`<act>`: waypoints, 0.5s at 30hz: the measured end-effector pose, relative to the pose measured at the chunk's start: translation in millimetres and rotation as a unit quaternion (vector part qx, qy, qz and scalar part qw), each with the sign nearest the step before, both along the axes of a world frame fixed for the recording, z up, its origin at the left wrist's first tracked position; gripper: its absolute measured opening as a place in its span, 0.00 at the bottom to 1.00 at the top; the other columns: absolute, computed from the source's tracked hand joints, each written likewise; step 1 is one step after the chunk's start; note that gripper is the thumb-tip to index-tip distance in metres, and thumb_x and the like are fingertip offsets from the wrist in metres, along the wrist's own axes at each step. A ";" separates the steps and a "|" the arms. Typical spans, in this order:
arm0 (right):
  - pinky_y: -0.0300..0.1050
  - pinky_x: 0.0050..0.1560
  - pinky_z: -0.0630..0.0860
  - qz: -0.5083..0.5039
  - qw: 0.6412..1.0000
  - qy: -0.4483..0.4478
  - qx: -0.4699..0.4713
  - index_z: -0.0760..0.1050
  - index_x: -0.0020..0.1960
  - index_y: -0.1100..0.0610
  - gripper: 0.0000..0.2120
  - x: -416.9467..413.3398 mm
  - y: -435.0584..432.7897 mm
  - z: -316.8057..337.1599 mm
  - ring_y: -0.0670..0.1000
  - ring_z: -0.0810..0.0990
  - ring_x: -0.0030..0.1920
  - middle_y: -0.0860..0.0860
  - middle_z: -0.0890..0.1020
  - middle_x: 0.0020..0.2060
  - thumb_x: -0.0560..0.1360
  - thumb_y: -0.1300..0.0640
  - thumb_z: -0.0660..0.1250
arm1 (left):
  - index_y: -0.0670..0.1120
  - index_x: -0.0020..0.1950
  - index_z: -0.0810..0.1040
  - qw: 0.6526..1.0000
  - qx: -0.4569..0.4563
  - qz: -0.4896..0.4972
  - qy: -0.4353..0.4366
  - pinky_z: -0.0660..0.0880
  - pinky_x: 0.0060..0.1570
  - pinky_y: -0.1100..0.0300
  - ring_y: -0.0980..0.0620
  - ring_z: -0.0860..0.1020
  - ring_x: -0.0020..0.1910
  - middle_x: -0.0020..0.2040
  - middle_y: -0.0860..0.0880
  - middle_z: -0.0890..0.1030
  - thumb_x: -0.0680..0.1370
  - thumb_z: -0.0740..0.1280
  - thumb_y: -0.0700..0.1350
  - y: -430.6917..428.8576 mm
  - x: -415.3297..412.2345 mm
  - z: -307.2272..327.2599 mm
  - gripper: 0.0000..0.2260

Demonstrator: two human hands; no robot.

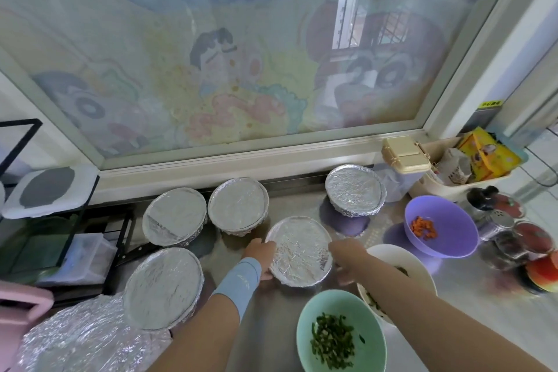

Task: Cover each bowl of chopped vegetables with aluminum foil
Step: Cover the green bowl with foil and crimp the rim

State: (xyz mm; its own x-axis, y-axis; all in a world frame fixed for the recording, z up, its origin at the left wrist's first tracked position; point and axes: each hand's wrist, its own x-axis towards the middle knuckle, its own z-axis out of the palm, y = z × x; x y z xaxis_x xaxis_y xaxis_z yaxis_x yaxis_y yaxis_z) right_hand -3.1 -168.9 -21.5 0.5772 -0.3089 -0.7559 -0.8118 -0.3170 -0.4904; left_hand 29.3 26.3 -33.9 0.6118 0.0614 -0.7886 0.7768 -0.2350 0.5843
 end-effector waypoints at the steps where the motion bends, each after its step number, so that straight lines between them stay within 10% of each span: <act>1: 0.51 0.41 0.81 -0.023 0.999 0.015 0.039 0.73 0.63 0.64 0.15 -2.7 4.0 2.6 0.61 0.82 0.50 0.61 0.80 0.53 0.78 0.61 0.58 | 0.46 0.73 0.65 1.000 -0.010 0.006 0.003 0.79 0.53 0.45 0.42 0.75 0.55 0.59 0.44 0.72 0.81 0.60 0.43 -0.9 0.1 -1.8 0.20; 12: 0.50 0.42 0.78 -0.199 0.968 -0.097 0.119 0.73 0.53 0.66 0.11 39.3 -5.2 -10.8 0.59 0.77 0.43 0.60 0.77 0.44 0.72 0.64 0.62 | 0.45 0.72 0.67 0.992 -0.075 0.099 -0.004 0.80 0.37 0.51 0.41 0.73 0.63 0.68 0.44 0.72 0.80 0.63 0.45 -32.7 17.7 -1.4 0.20; 15: 0.54 0.47 0.79 -0.251 0.950 -0.108 0.153 0.73 0.55 0.65 0.12 46.9 -7.8 -15.6 0.59 0.77 0.41 0.60 0.77 0.42 0.72 0.67 0.62 | 0.44 0.70 0.68 0.990 -0.084 0.112 0.011 0.78 0.54 0.43 0.42 0.75 0.59 0.60 0.44 0.73 0.82 0.62 0.44 -36.3 24.8 -1.0 0.17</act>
State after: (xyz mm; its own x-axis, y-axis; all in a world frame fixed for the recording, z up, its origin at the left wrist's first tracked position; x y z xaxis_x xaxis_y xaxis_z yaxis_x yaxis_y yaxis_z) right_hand 43.8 -176.7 -37.1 0.5669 -0.3709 -0.7355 -0.6930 0.2679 -0.6693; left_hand 54.2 -9.9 -34.9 0.5809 0.0603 -0.8118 0.8109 0.0440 0.5835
